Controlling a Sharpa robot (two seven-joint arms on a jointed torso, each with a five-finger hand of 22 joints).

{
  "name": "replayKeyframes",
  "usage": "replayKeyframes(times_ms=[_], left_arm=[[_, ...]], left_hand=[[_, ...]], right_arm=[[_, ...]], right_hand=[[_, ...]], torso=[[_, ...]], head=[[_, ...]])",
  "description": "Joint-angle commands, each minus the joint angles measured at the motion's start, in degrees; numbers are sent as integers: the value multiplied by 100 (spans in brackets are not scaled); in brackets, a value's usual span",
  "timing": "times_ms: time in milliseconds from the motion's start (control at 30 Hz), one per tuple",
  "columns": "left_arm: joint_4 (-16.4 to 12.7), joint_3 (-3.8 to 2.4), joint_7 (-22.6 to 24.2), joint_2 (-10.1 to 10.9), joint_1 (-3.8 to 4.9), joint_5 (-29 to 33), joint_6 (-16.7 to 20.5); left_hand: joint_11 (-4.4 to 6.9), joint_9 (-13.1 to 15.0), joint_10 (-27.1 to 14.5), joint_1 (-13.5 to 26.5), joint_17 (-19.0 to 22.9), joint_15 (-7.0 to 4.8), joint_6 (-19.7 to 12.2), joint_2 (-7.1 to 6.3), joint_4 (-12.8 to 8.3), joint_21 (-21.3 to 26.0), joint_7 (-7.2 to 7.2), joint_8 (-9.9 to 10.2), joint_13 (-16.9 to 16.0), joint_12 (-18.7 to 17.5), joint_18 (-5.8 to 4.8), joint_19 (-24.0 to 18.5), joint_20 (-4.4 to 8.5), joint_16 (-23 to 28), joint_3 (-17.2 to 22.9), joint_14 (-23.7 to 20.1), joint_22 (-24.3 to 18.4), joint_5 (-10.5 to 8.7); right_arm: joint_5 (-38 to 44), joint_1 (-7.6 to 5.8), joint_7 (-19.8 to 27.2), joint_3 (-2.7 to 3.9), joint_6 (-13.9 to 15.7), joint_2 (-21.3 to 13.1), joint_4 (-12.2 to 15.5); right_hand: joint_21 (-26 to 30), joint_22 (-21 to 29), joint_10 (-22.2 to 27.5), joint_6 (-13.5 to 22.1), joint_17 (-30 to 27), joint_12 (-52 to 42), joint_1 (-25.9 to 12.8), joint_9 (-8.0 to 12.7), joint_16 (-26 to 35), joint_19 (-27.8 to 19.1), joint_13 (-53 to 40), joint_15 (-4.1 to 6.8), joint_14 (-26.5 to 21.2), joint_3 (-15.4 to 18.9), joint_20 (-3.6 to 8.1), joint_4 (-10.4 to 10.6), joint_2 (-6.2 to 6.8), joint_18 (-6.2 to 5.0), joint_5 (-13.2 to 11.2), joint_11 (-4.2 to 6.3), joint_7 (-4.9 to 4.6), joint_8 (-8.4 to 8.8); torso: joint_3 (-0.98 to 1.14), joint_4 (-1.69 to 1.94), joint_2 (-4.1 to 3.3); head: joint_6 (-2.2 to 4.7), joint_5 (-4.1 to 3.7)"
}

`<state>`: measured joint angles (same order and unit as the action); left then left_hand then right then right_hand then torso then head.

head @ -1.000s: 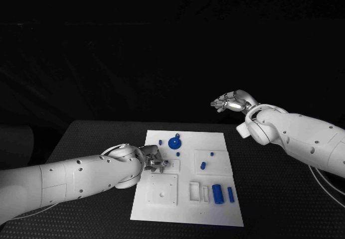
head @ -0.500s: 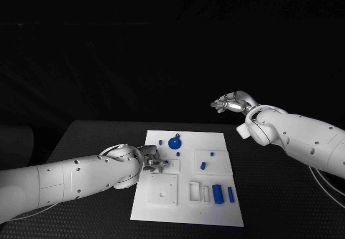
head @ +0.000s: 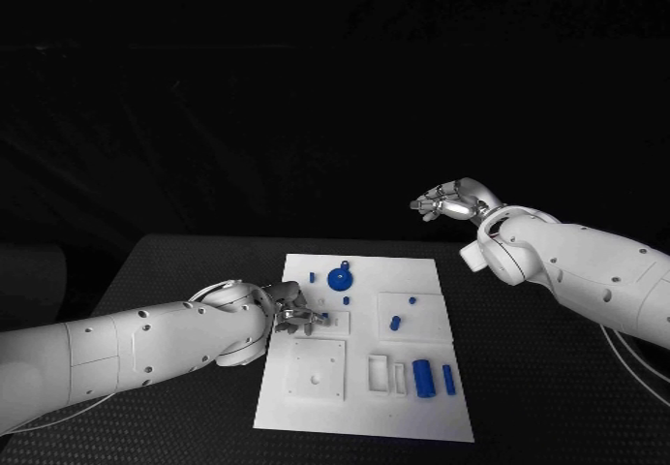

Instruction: Assemble the parts on the task board

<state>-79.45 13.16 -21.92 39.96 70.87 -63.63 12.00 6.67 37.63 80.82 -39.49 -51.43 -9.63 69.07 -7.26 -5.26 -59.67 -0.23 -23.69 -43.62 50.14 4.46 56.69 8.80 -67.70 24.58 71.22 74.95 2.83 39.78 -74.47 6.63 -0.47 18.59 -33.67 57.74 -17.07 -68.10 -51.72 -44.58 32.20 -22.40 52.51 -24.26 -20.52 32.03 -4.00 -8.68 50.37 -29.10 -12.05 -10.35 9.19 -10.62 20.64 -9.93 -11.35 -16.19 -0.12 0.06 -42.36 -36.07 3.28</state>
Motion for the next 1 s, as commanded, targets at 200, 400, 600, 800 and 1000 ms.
replayKeyframes(times_ms=[200,400,600,800,1000], left_arm=[[-67,-268,104,37,101,226,20],[-28,-378,60,71,371,485,-197],[308,-425,47,38,658,546,-451],[833,-441,3,-173,855,544,-702],[1387,-442,-55,-475,889,358,-961]], left_hand=[[-21,-21,-67,36,54,-38,-105,-467,163,111,1,61,75,-116,127,-50,505,73,27,-96,-1,0],[-89,-67,-152,-128,123,-29,-284,-463,139,185,76,190,150,-249,103,-107,478,186,91,-189,-28,7],[-273,-167,-340,-696,239,44,-747,60,-404,343,270,481,262,-466,18,-246,404,382,7,-377,-71,699],[-416,-235,-555,-781,431,171,-1144,232,-691,567,420,692,408,-727,-64,-367,344,630,-157,-541,-163,791],[-461,-255,-597,-529,501,220,-1286,136,-487,681,468,763,458,-810,-89,-396,338,693,-208,-585,-207,682]], right_arm=[[-11,3,32,2,-61,9,-55],[-12,3,31,2,-61,15,-75],[-14,3,31,2,-62,17,-88],[-15,3,29,2,-60,12,-96],[-15,3,30,2,-64,25,-99]], right_hand=[[37,-10,-44,37,6,38,-58,8,38,-43,8,-37,9,29,-14,-9,14,-2,30,-14,-108,-23],[38,-11,-44,38,6,39,-58,9,39,-43,8,-38,9,30,-14,-10,14,-2,30,-14,-109,-23],[40,-12,-44,39,7,40,-56,10,40,-43,8,-38,9,29,-14,-10,12,-3,31,-14,-109,-23],[41,-13,-45,39,8,40,-53,11,41,-43,8,-37,10,28,-14,-12,10,-4,32,-14,-109,-23],[42,-15,-46,39,9,41,-49,12,42,-42,8,-37,11,27,-14,-13,8,-5,35,-13,-109,-24]], torso=[[2,-4,1],[0,-4,-2],[1,-2,1],[-4,-6,-5],[-6,-17,-10]], head=[[33,20],[83,38],[126,87],[154,93],[174,85]])
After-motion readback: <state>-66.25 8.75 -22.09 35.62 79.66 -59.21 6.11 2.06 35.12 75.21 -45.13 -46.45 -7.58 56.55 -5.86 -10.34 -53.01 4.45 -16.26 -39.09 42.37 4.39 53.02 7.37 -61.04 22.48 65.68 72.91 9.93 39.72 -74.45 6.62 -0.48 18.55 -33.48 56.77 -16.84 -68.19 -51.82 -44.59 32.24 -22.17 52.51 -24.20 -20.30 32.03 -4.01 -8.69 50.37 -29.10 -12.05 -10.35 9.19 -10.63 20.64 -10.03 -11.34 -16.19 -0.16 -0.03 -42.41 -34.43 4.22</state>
